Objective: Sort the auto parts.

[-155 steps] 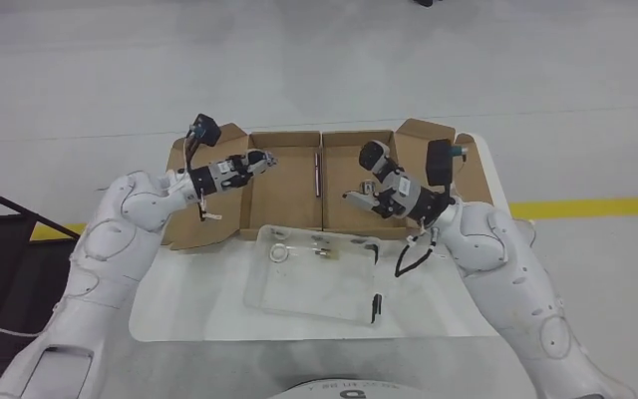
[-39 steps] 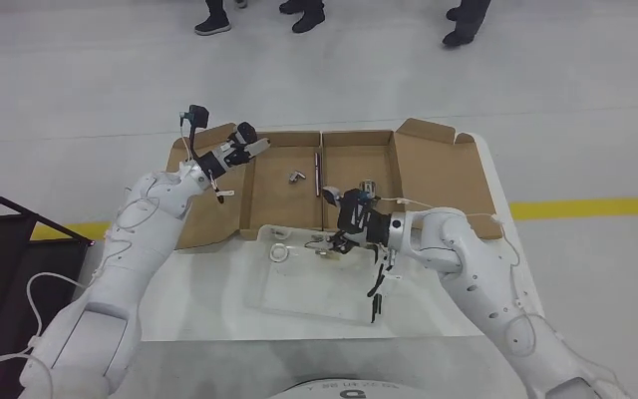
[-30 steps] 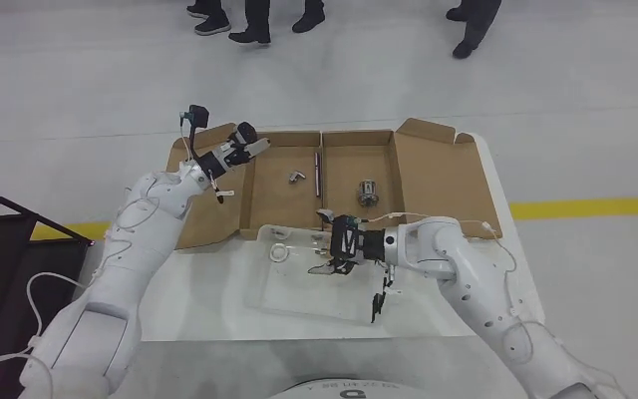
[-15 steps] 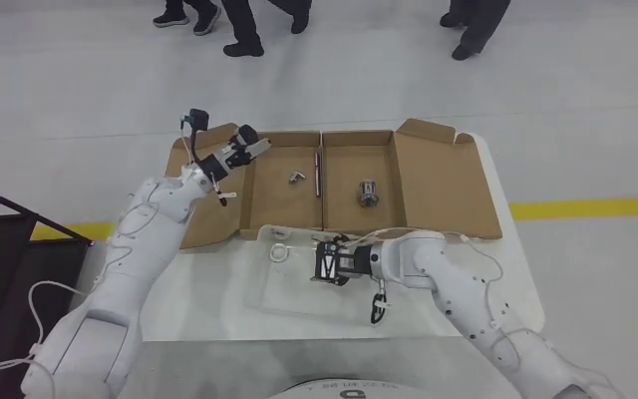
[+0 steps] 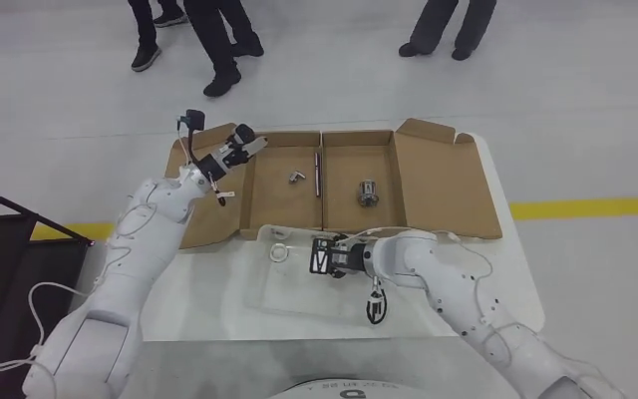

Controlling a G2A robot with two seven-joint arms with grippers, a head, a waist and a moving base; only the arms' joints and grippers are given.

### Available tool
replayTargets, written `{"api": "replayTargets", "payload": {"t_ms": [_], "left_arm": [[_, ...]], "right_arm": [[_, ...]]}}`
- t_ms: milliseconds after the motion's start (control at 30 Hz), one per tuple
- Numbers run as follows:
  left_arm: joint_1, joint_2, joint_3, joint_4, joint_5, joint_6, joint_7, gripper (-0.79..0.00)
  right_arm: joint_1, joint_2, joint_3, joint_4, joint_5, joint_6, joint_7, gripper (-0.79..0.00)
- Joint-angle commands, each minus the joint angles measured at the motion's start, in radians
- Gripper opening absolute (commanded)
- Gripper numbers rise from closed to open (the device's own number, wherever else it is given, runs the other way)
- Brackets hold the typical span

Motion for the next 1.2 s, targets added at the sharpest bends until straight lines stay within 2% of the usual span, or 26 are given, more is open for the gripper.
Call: {"api": "replayTargets", "payload": {"t_ms": [0,367,567,700,900,1167], "left_arm": [[-0.002,-0.002,0.003,0.004,0.002,-0.001,-0.007,0.0],[-0.017,-0.015,0.02,0.027,0.03,-0.009,-0.018,0.0],[-0.02,-0.02,0.024,0.036,0.05,-0.013,-0.013,0.0],[-0.021,-0.022,0.025,0.039,0.066,-0.011,-0.009,0.0],[-0.022,-0.025,0.022,0.042,0.08,-0.014,-0.002,0.0],[-0.02,-0.025,0.012,0.053,0.077,-0.02,-0.01,0.0]], "right_arm": [[0.004,-0.002,-0.004,0.01,0.007,0.003,0.015,-0.425],[0.017,-0.011,-0.03,0.05,0.01,0.06,0.094,-0.44],[0.019,-0.014,-0.053,0.056,0.0,0.048,0.117,-0.496],[0.01,-0.008,-0.043,0.042,0.006,0.017,0.092,-0.489],[-0.015,0.002,-0.017,0.019,-0.014,0.038,0.074,-0.465],[-0.001,-0.007,-0.048,0.033,-0.024,0.067,0.105,-0.44]]}}
